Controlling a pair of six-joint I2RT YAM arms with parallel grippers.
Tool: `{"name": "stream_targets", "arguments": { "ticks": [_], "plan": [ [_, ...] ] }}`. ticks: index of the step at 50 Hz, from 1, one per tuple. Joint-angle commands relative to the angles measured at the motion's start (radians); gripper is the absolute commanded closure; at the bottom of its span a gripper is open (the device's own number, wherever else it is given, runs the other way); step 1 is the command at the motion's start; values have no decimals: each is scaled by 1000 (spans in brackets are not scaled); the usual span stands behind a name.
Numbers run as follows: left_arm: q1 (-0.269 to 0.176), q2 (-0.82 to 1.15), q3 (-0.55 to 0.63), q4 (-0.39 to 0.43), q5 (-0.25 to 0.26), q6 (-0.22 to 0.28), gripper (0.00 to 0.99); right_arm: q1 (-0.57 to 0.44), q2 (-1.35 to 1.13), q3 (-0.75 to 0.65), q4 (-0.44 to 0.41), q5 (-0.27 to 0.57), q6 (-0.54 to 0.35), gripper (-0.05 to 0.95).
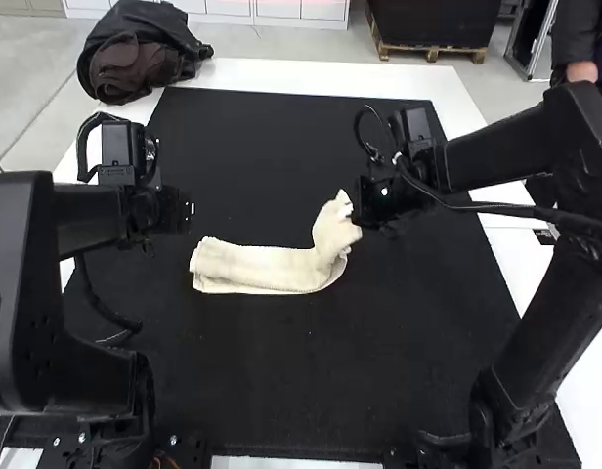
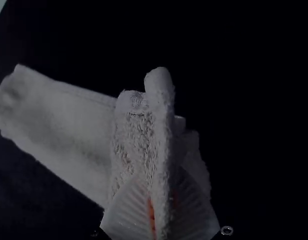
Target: Fold the towel.
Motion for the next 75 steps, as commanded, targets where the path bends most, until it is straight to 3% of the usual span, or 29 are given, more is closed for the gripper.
{"name": "stream_targets", "arguments": {
  "ticks": [1, 8, 19, 30, 39, 75],
  "plan": [
    [14, -20, 23, 13, -13, 0, 31, 41, 9, 52, 0, -15, 46, 925],
    [32, -20, 16, 22, -15, 2, 31, 82, 40, 79, 1, -14, 62, 925],
    [106, -20, -6, 39, -13, 34, 31, 162, 86, 129, 1, 6, 76, 925],
    [189, -20, -21, 56, 23, 58, 31, 237, 135, 185, 4, 8, 87, 925],
    [225, -20, -21, 56, 48, 71, 31, 288, 178, 230, 21, 8, 105, 925],
    [235, -20, -21, 62, 60, 68, 31, 430, 418, 486, 61, 4, 132, 925]
  ]
}}
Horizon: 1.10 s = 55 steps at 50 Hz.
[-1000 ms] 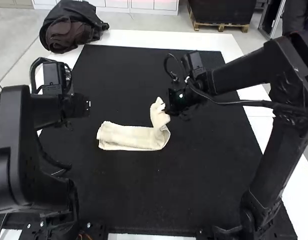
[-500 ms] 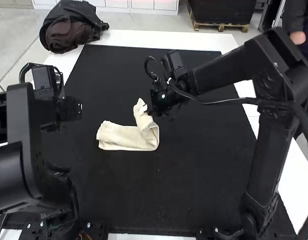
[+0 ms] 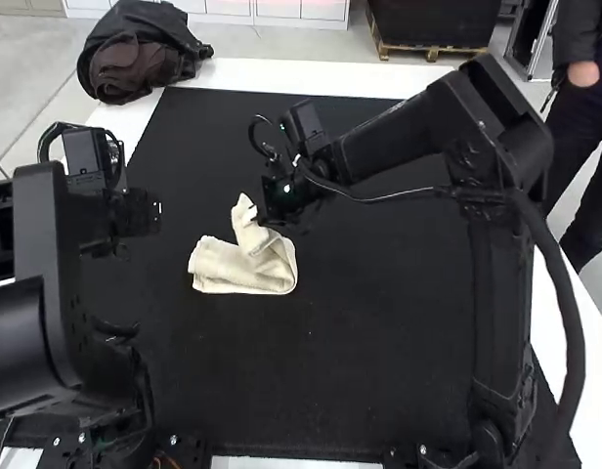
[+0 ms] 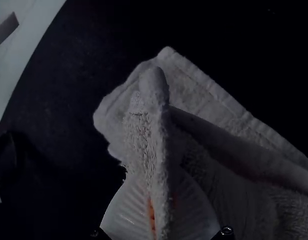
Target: Fold the towel.
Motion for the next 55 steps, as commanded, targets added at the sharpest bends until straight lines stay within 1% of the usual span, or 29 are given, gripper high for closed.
{"name": "stream_targets", "arguments": {
  "ticks": [1, 10, 26, 29, 33, 37, 40, 41, 43, 45, 50, 52, 55],
  "plan": [
    [10, -20, 0, 10, 16, 7, 31, 32, 20, 62, 11, 1, 17, 925],
    [10, -20, -2, 9, 16, 7, 31, 64, 54, 111, 11, 1, 22, 925],
    [10, -20, -5, 10, 14, 6, 31, 87, 114, 174, 11, -1, 31, 925],
    [11, -20, -5, 10, 14, 6, 31, 89, 126, 185, 11, -4, 39, 923],
    [10, -20, -5, 10, 14, 6, 31, 89, 143, 194, 23, -5, 71, 920],
    [10, -20, -5, 12, 14, 6, 31, 89, 163, 214, 28, -30, 83, 911],
    [10, -20, -5, 12, 14, 6, 31, 89, 172, 232, 28, -36, 101, 797],
    [10, -20, -5, 12, 14, 6, 31, 89, 175, 240, 28, -42, 103, 743],
    [10, -20, -5, 12, 14, 6, 31, 90, 181, 252, 26, -55, 105, 615],
    [10, -20, -5, 12, 14, 6, 31, 89, 184, 266, 23, -56, 105, 444],
    [10, -20, -5, 12, 14, 6, 31, 90, 186, 293, 19, -61, 101, 151],
    [10, -21, -5, 12, 14, 6, 31, 89, 183, 306, 19, -61, 100, 80],
    [10, -21, -3, 10, 14, 6, 31, 83, 180, 326, 13, -64, 94, 23]
  ]
}}
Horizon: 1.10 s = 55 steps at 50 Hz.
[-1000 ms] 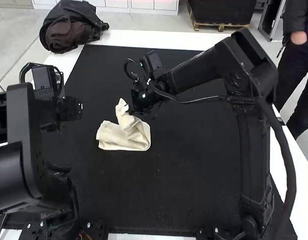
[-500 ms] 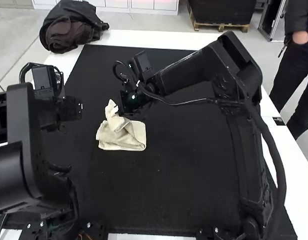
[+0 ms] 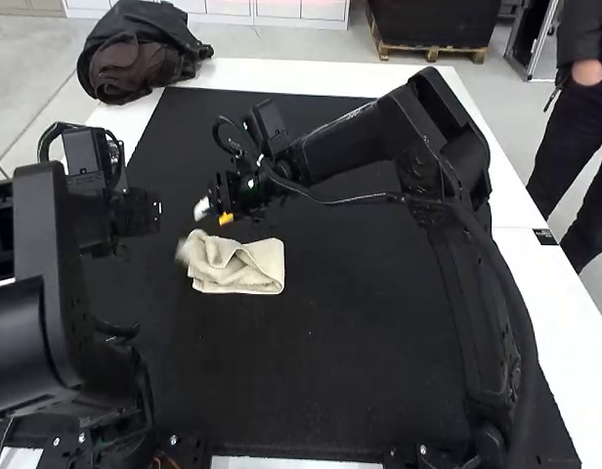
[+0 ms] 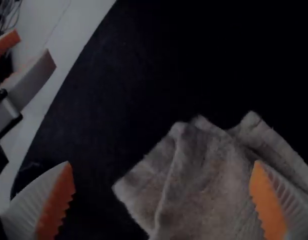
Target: Fold the towel.
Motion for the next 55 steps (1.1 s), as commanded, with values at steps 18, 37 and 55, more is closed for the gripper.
{"name": "stream_targets", "arguments": {
  "ticks": [18, 37, 55],
  "plan": [
    [10, -22, 4, 4, 14, 7, 31, -82, -118, 15, -63, -54, -52, 920],
    [10, -22, 1, 16, 14, 7, 31, -76, -131, -188, 19, -84, -66, 923],
    [10, -22, 3, 21, 14, 6, 31, -39, -81, -225, 94, -101, -60, 923]
  ]
}}
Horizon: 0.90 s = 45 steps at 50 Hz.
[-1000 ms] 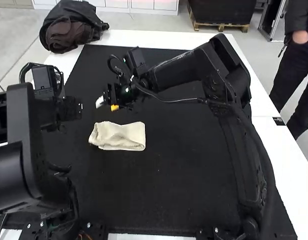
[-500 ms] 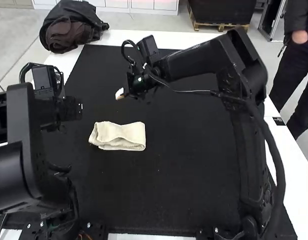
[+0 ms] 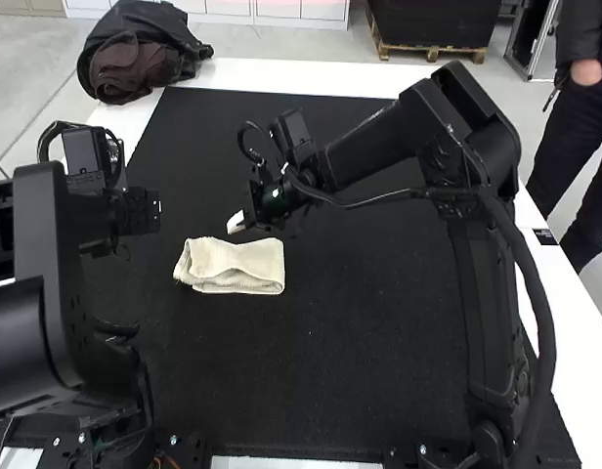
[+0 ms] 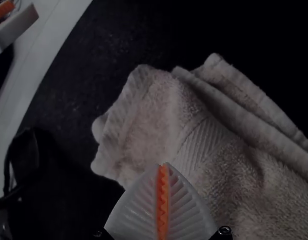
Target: Fold the towel.
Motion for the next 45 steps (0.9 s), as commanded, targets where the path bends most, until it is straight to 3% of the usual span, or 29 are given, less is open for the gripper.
{"name": "stream_targets", "arguments": {
  "ticks": [1, 20, 37, 45],
  "plan": [
    [10, -22, 3, 10, 16, 6, 31, 21, 12, -5, 23, -24, -2, 923],
    [8, -22, 4, 13, 16, 4, 31, 30, 95, -23, 123, -55, 19, 923],
    [10, -22, 24, 2, 16, 4, 31, 36, 205, -86, 310, -55, 21, 923],
    [10, -22, 39, -9, 17, 2, 31, 44, 213, -101, 338, -52, 39, 923]
  ]
}}
